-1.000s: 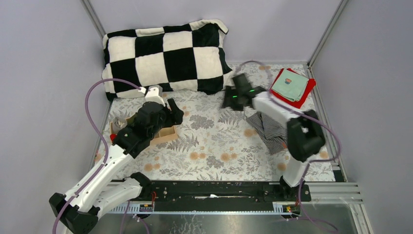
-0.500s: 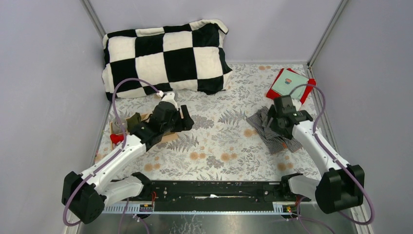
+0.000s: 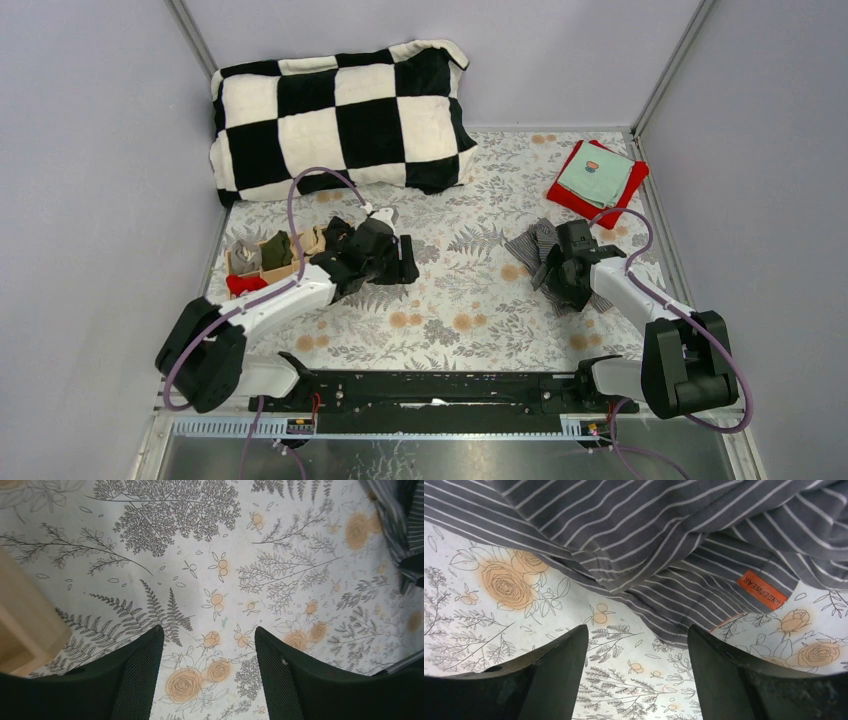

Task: Roll the underwear
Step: Move the underwear to the center of the board.

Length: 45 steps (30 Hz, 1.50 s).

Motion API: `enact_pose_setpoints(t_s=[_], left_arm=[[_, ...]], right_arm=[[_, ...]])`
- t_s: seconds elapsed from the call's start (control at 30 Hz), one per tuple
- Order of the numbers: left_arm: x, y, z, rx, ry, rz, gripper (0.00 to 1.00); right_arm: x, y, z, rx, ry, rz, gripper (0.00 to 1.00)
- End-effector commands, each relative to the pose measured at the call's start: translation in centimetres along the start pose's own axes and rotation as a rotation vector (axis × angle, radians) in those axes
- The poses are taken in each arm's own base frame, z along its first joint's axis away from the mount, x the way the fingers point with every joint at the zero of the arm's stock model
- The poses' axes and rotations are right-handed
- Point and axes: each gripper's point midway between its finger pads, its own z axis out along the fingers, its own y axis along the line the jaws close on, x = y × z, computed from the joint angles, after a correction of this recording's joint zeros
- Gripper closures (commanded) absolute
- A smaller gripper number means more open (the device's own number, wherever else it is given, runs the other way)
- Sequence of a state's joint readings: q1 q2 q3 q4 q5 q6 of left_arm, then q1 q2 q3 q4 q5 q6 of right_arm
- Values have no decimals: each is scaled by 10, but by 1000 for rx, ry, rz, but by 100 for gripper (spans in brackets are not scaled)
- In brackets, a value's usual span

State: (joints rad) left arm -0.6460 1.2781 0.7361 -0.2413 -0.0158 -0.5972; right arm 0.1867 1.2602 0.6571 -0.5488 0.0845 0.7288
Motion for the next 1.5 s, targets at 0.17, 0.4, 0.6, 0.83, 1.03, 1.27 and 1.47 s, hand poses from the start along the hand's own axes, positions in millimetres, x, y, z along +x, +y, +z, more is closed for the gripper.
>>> enact_pose_setpoints(t_s=[0.17, 0.4, 0.6, 0.83, 1.03, 1.27, 1.47], left_arm=[[10, 9, 38, -59, 12, -56, 30], [13, 47, 42, -192, -1, -117, 29], [13, 83, 40, -274, -16, -179, 28], [11, 110, 32, -355, -48, -237, 27], [0, 131, 32, -389, -73, -304, 27], [-18, 145, 35, -379, -107, -376, 27], [-59, 87, 19, -129, -191, -311, 27]], right_arm=[[1, -11, 17, 51, -2, -49, 37], [51, 44, 15, -83, 96, -167, 28], [109, 142, 13, -301, 186, -274, 26], [104, 277, -19, -622, 132, -575, 25], [27, 250, -49, -502, -129, -604, 24], [-28, 188, -36, -337, -146, -603, 24], [-31, 218, -31, -395, -101, -757, 25]])
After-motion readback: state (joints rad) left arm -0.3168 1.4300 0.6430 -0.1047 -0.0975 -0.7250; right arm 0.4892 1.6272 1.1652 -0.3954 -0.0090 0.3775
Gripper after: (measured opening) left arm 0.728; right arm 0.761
